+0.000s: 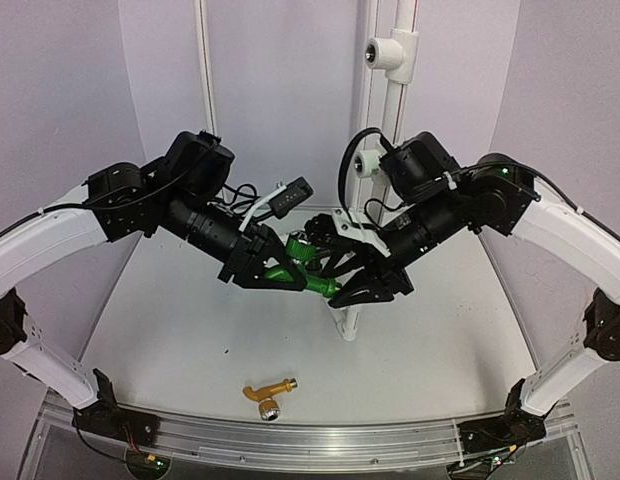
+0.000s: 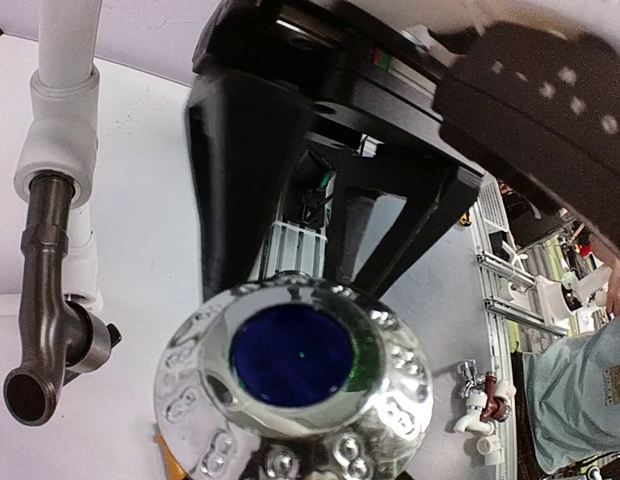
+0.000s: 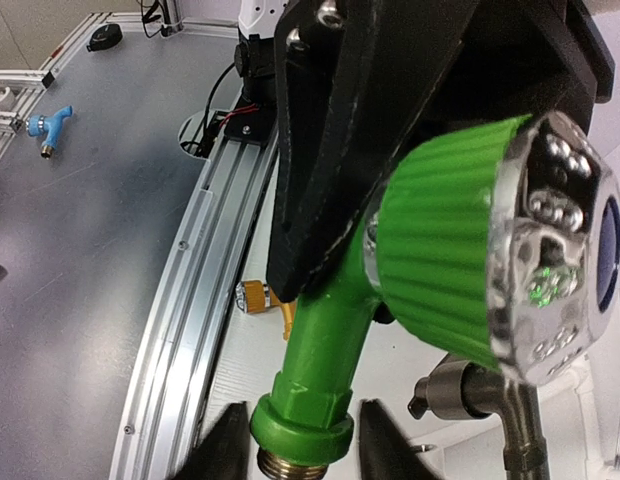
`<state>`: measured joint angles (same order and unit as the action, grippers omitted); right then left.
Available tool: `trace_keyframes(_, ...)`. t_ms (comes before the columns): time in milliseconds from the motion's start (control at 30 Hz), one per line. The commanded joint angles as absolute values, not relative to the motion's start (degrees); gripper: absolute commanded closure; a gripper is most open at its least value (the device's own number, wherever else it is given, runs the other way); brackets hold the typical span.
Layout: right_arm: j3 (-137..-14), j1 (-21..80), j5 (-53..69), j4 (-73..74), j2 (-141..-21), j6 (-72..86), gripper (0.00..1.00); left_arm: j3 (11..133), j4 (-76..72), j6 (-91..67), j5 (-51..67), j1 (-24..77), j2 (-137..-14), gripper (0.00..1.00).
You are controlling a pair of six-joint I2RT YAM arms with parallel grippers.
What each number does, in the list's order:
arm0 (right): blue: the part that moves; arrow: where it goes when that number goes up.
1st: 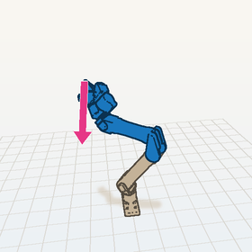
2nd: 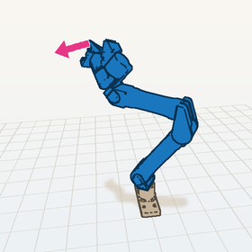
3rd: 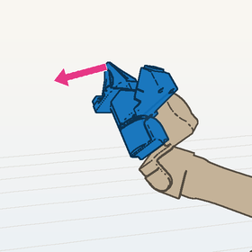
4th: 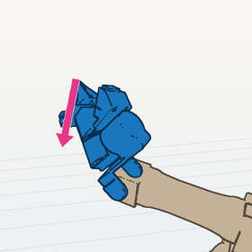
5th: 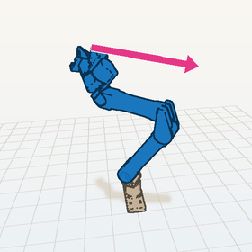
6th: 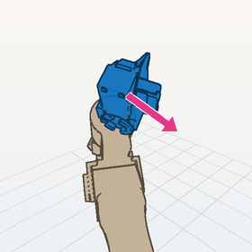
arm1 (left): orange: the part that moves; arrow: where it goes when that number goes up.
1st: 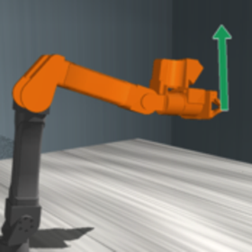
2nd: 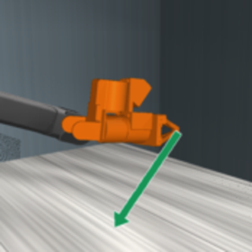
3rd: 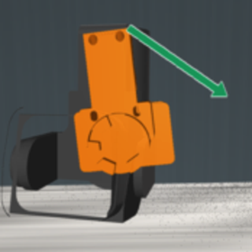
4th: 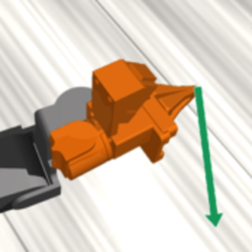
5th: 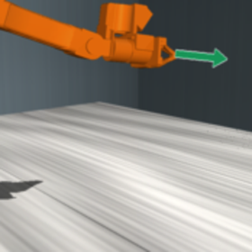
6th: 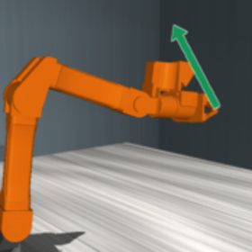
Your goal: Install the water faucets
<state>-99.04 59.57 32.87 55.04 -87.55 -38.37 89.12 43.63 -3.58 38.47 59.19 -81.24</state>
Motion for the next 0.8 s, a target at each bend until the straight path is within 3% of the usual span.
trace_keyframes(0,-101.98,59.66,32.86,54.34,-84.64,-36.45,0.34,86.51,33.49,-5.79,37.77,59.68,-75.25,1.00)
trace_keyframes(100,-102.19,58.08,33.29,54.42,-82.37,-35.92,0.25,83.12,29.22,-8.44,31.81,59.68,-71.87,1.00)
trace_keyframes(233,-103.32,53.72,38.38,54.45,-79.74,-32.97,0.23,77.65,22.23,-9.59,25.79,59.68,-66.78,1.00)
trace_keyframes(433,-100.47,38.93,49.11,53.74,-71.71,-31.01,0.20,75.62,14.96,-13.72,14.20,59.68,-64.27,1.00)
trace_keyframes(600,-94.56,30.42,47.17,48.86,-66.71,-27.13,0.20,75.53,10.20,-11.81,11.44,59.70,-65.09,1.00)
trace_keyframes(767,-94.46,29.18,39.16,43.97,-70.64,-25.50,0.20,80.09,9.30,-10.55,14.48,59.68,-68.87,1.00)
